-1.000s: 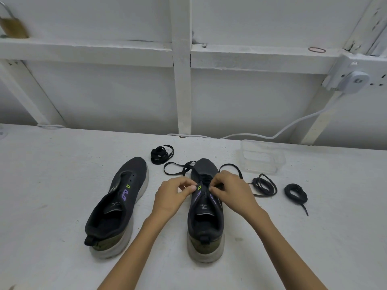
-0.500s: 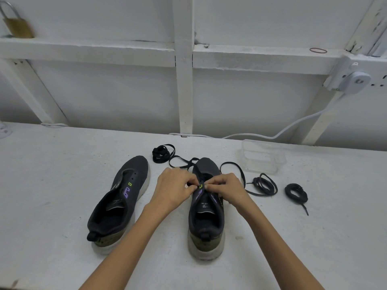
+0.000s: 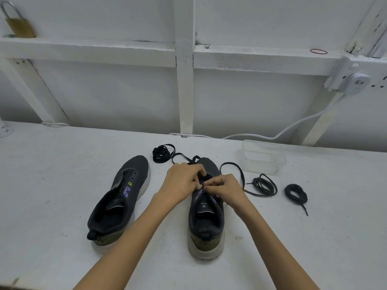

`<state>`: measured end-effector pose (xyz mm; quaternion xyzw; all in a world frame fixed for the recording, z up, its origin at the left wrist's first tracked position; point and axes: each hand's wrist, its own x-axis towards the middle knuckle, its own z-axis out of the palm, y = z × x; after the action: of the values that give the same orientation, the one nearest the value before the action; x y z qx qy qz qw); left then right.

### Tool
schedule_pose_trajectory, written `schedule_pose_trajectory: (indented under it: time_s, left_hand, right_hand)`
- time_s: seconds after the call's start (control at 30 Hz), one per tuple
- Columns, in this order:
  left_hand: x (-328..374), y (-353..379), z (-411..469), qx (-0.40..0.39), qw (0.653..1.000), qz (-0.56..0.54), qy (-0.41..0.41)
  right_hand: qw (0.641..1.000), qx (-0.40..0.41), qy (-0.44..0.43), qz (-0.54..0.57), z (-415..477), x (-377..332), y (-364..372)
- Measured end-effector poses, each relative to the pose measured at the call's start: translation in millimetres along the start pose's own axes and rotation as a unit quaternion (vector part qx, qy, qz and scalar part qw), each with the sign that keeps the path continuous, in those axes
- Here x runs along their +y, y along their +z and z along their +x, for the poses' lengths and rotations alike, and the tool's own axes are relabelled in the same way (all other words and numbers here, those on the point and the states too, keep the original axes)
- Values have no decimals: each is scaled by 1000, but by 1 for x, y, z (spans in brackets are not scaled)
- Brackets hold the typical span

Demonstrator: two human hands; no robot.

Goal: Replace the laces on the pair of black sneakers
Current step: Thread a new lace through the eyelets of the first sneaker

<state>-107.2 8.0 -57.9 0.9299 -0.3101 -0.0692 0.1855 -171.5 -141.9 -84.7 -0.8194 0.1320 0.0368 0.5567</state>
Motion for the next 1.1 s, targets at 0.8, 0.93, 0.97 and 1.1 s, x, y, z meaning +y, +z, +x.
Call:
schedule_pose_trajectory:
  time_s: [0.8,0.93,0.97,1.1]
  left_hand:
    - [2,23,-15,71,995,-32,-58]
    - [3,23,-13,42,997,-27,-52]
    - [4,22,-11,33,998,-19,-50]
    - [9,17,-3,-11,998,15,-60]
  right_hand:
    - [996,41,-35,76,11,-27,-30]
    - [996,30,-58,57,9,-22,-39]
    - [998,13,-59,24,8,-17,-40]
    - [995,-34,-43,-86,4,2,-41]
